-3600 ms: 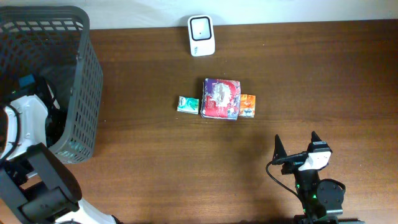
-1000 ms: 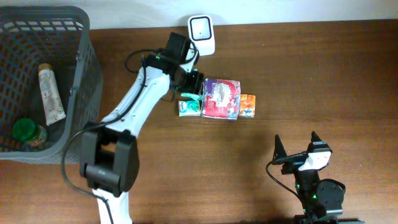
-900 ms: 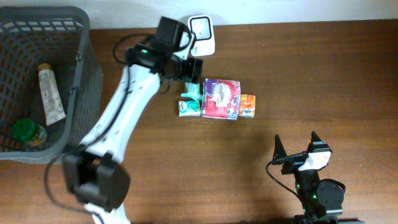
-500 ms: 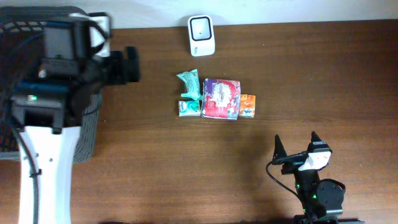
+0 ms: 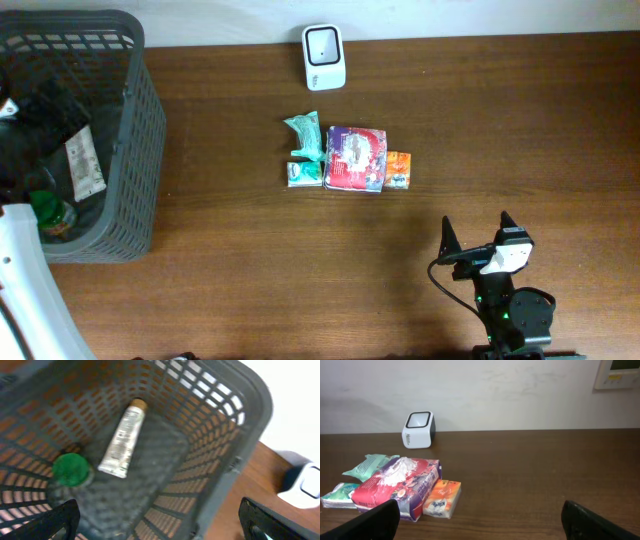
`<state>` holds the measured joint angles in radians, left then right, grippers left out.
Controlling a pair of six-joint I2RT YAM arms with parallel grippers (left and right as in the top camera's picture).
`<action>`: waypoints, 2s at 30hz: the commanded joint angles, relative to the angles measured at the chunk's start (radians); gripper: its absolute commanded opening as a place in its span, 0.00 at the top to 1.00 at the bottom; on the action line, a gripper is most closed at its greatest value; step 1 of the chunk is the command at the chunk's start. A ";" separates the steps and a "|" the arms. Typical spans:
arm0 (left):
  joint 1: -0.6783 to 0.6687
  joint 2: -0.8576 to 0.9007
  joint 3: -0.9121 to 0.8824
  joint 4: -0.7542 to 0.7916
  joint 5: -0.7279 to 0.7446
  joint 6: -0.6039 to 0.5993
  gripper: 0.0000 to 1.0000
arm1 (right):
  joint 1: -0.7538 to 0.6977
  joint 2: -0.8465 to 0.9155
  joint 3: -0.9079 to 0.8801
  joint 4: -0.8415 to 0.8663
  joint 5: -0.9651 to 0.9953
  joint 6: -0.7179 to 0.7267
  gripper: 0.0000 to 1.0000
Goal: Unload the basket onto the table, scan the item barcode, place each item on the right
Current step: 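Reach into the basket and grasp the white tube with the left gripper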
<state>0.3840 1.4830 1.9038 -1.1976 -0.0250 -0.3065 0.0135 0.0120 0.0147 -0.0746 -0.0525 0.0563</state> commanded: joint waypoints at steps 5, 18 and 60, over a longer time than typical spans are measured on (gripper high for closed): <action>0.011 0.128 -0.004 0.079 -0.246 0.039 0.01 | -0.007 -0.006 -0.009 0.000 0.001 0.008 0.01; 0.129 0.408 -0.004 0.120 -0.285 0.120 0.00 | -0.007 -0.006 -0.009 0.000 0.001 0.008 0.01; -0.042 0.600 -0.005 0.195 -0.290 0.345 0.00 | -0.007 -0.006 -0.009 0.000 0.001 0.008 0.01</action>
<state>0.3553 2.0502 1.8992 -1.0180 -0.2813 0.0486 0.0132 0.0120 0.0147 -0.0746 -0.0525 0.0559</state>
